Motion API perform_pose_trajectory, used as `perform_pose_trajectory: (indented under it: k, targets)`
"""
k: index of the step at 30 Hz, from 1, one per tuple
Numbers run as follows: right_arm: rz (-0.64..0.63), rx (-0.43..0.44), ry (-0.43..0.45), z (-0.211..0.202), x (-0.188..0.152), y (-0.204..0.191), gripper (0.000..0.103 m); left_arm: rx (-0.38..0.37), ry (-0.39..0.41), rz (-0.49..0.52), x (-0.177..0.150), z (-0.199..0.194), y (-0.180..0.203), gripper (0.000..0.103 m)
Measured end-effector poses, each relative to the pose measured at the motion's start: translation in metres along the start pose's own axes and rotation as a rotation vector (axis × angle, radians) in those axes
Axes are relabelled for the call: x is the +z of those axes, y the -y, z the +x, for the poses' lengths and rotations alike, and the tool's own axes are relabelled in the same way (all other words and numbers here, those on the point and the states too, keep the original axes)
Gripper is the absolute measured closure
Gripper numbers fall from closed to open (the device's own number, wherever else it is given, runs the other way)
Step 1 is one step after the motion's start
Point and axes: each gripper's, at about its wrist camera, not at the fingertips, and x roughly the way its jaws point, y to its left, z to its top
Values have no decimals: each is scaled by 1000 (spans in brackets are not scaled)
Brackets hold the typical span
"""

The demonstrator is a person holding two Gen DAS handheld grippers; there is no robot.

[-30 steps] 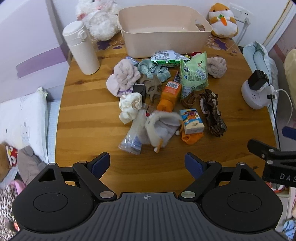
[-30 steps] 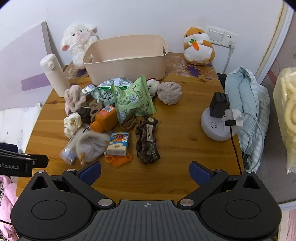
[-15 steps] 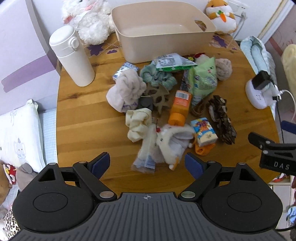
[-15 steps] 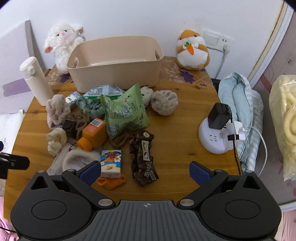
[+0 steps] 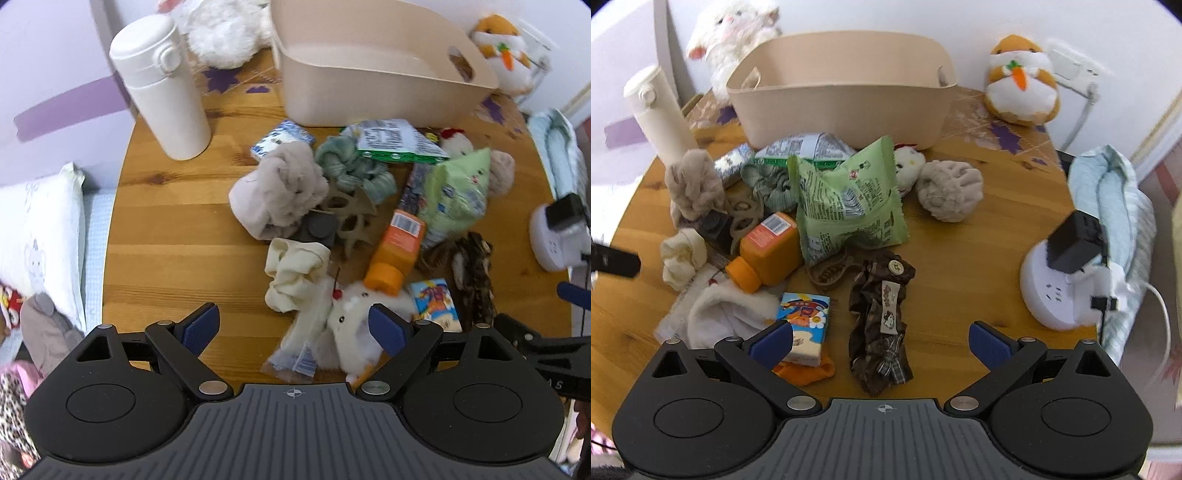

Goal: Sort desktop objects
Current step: 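Move both tools toward the cluttered items on the table, then grasp the cream scrunchie with left tool while right tool grasps brown scrunchie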

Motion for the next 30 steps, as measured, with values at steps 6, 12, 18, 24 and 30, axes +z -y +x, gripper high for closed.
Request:
perform_pose_trajectory:
  k: [6,12,18,24,30]
  targets:
    - [-27,51,-12,26,8,13,5,-17,35,-114,7,15,-3,14]
    - [-74,59,-41,51,12,16,7,-17,-10,-126,16,43,4,14]
    - [-82,47,-95,79,10,15,13,10,-36,-153,20,75,2,14]
    - [-90,58,-114,93,9,16,21,-74,-69,-279,21,92,-13,28]
    - [-35,72,-173,106,8,24,26,-110,-126,-411,11,108,-26,42]
